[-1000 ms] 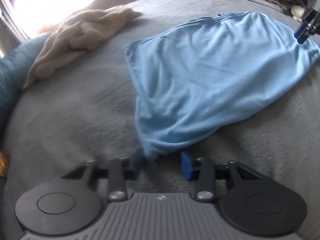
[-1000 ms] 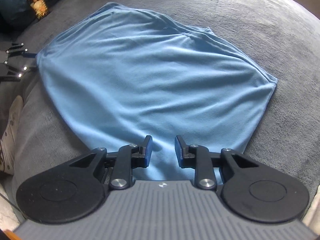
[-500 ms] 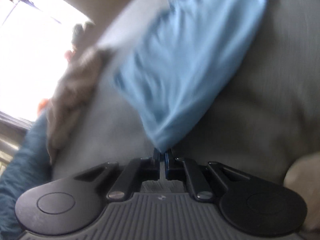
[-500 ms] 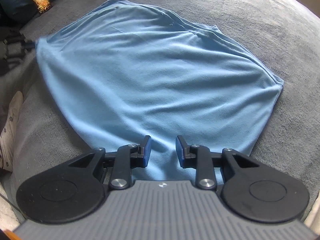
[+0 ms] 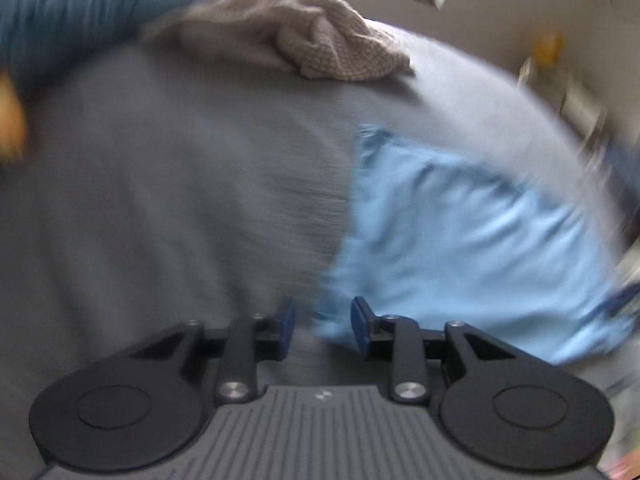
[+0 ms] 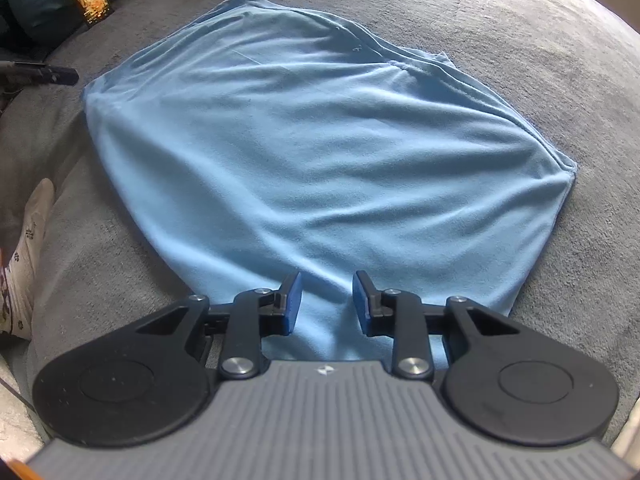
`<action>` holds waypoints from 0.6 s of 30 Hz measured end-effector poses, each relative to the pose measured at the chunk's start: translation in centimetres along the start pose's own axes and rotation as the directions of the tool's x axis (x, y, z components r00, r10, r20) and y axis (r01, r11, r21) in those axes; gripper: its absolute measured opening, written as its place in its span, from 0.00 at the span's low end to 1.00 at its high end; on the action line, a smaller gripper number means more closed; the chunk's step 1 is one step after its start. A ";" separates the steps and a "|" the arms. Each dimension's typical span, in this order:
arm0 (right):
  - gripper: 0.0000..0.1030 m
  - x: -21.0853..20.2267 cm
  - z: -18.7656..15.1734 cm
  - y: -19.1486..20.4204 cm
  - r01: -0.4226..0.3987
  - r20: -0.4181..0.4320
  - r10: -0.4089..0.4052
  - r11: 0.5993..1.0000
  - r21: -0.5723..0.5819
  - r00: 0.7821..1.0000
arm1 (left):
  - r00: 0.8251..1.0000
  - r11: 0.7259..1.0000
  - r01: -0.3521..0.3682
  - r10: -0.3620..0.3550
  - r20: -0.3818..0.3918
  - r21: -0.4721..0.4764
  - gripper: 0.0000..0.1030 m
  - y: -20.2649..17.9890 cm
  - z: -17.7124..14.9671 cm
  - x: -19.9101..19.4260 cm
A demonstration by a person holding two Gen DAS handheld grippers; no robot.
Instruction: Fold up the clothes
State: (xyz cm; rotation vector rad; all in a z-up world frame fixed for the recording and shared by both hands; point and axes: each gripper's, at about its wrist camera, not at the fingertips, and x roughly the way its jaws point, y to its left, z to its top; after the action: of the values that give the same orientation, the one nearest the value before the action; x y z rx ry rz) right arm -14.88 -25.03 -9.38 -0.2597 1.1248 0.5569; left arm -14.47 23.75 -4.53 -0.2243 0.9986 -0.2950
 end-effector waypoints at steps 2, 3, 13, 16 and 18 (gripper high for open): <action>0.27 0.0 0.0 0.1 0.000 -0.002 0.000 1.000 -0.003 1.000 | 0.997 0.992 0.063 -0.068 -0.041 -0.105 0.35 0.6 -0.2 0.7; 0.27 0.1 0.0 0.1 0.000 -0.003 0.000 1.000 -0.003 1.000 | 0.994 0.986 0.077 -0.088 -0.064 -0.149 0.36 1.0 -0.3 1.3; 0.29 0.1 -0.1 0.1 0.009 -0.005 -0.009 1.000 0.003 1.000 | 0.988 0.898 0.126 -0.154 -0.032 -0.422 0.31 3.8 -1.5 4.7; 0.29 0.2 -0.1 0.0 0.009 -0.008 -0.009 1.000 0.004 1.000 | 0.973 0.901 0.229 -0.223 0.061 -0.368 0.08 3.3 -1.4 3.4; 0.29 0.1 -0.2 -0.1 0.010 -0.004 -0.010 1.000 0.004 1.000 | 0.961 0.893 0.277 -0.251 0.119 -0.355 0.08 3.6 -1.9 2.5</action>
State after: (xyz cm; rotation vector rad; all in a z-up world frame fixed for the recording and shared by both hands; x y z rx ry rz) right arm -14.91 -25.13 -9.57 -0.2627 1.1280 0.5450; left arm -14.28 26.16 -8.64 -0.7149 0.9477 -0.3428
